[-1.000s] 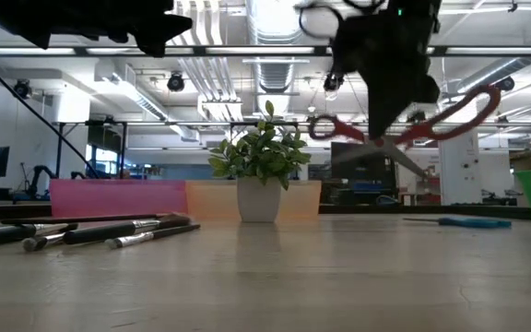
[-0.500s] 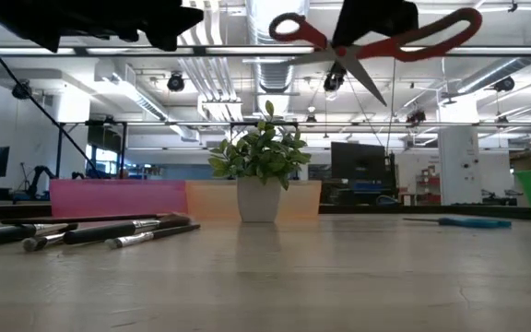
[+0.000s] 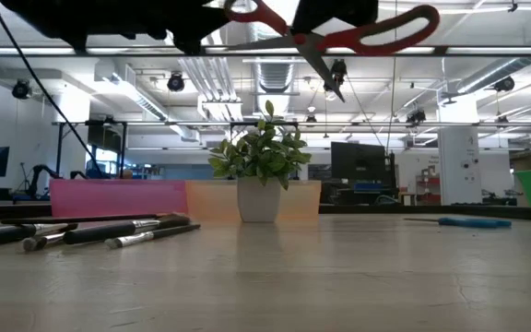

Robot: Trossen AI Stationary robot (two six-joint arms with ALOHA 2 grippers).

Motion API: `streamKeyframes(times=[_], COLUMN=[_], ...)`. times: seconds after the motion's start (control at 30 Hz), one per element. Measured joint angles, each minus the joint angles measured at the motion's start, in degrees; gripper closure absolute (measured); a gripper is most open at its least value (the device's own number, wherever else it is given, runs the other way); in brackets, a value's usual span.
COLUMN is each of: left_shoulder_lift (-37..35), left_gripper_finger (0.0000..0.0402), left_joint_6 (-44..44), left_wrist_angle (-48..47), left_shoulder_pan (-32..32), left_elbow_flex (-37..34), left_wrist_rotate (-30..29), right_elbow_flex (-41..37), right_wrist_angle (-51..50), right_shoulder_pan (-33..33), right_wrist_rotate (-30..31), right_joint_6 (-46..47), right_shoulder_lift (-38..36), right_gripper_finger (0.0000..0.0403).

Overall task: Pick & Place Paint Supplies
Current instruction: Put the red scissors into the pink bin

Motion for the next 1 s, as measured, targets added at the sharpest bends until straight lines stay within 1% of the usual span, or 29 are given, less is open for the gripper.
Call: streamKeyframes(times=[0.23,0.3,0.47,0.53,0.57,0.63,0.73,0.77,1.0], left_shoulder_lift=[3.9,4.8,5.9,5.7,5.6,5.5,5.5,5.5,4.6], left_gripper_finger=[0.0151,0.0151,0.0156,0.0176,0.0194,0.0248,0.0356,0.0373,0.0375], left_joint_6=[-1.1,-1.9,-3.2,-4.6,-5.4,-6.0,-5.8,-5.8,-4.4], left_wrist_angle=[0.0,0.0,-0.1,0.0,-0.2,-1.0,-4.1,-5.0,-9.4], left_shoulder_pan=[0.0,0.0,0.0,0.0,0.0,0.0,0.0,0.0,-0.1], left_elbow_flex=[2.6,3.2,4.5,4.6,4.6,4.6,5.0,5.4,7.2], left_wrist_rotate=[0.1,1.0,1.5,1.5,1.6,2.6,4.3,4.7,4.7], right_elbow_flex=[5.5,6.8,8.6,8.6,8.6,8.5,8.5,8.6,8.8], right_wrist_angle=[-2.6,-3.3,-4.6,-5.1,-5.0,-5.0,-4.9,-5.2,-5.0], right_shoulder_pan=[0.0,0.0,0.0,0.0,0.0,0.0,0.1,0.2,0.3], right_wrist_rotate=[0.2,0.3,1.4,1.5,1.5,1.9,4.4,5.2,7.3], right_joint_6=[-2.3,-2.8,-3.8,-3.9,-3.8,-3.8,-4.8,-5.5,-7.3], right_shoulder_lift=[2.8,3.8,5.1,5.1,5.1,5.0,4.9,4.9,4.7], right_gripper_finger=[0.0395,0.0395,0.0395,0.0395,0.0395,0.0395,0.0395,0.0395,0.0394])
